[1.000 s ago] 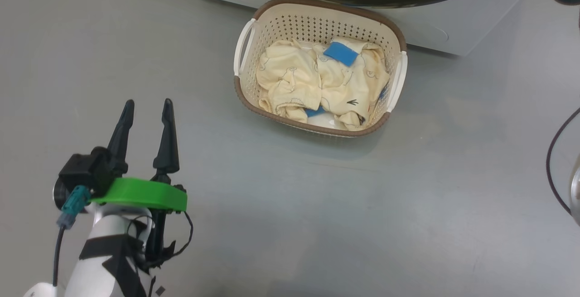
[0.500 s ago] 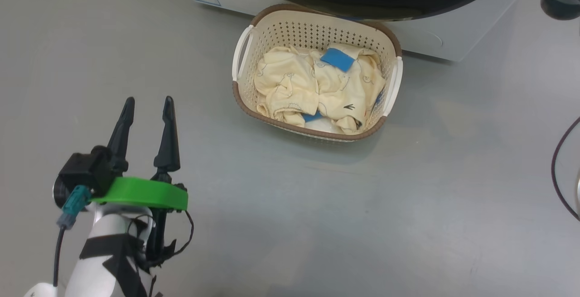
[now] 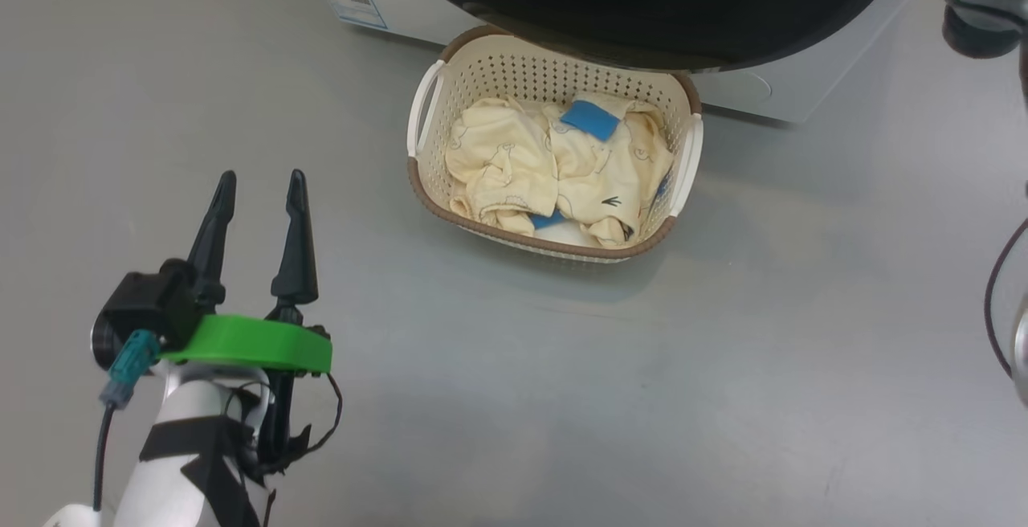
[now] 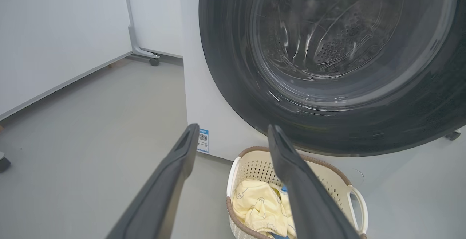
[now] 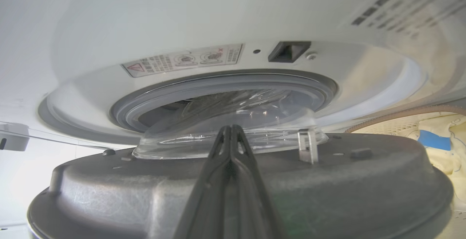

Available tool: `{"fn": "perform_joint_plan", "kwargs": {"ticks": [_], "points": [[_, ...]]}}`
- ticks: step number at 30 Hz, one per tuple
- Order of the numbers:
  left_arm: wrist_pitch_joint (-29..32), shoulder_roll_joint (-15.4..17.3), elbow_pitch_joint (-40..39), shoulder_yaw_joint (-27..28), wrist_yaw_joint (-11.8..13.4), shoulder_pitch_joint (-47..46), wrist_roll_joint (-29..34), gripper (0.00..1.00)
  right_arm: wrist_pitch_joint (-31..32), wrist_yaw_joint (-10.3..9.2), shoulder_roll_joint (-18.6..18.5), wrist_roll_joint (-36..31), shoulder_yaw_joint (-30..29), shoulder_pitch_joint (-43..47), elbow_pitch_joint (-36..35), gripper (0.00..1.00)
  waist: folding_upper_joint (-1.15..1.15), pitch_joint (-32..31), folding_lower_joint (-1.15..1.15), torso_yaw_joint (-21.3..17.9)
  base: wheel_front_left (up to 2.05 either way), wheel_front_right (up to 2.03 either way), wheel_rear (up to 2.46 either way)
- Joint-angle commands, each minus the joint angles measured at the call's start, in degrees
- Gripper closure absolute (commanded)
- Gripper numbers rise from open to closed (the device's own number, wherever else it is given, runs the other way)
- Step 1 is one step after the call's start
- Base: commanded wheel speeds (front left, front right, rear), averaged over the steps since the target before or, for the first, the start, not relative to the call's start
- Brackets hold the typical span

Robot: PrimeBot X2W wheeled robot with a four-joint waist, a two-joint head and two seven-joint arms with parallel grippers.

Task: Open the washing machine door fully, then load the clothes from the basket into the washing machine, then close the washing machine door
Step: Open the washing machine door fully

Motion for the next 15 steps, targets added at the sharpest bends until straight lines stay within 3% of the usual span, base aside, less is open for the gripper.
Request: {"fn": "perform_joint_plan", "kwargs": {"ticks": [1,15], "points": [[-0.63,1.39,-1.91,2.25,0.03,0.36,0.47,0.00,1.02,-0.14,2.40,-0.36,0.81,-0.81,-2.04,1.00,0.00,-0.15,0.00,-0.11,0.00,0.00,0.00],[-0.63,1.93,-2.11,2.36,0.02,1.15,0.83,0.00,9.09,-0.14,3.16,-0.94,1.10,5.34,-8.17,1.00,0.00,-2.49,0.00,-1.51,0.00,0.00,0.00]]}}
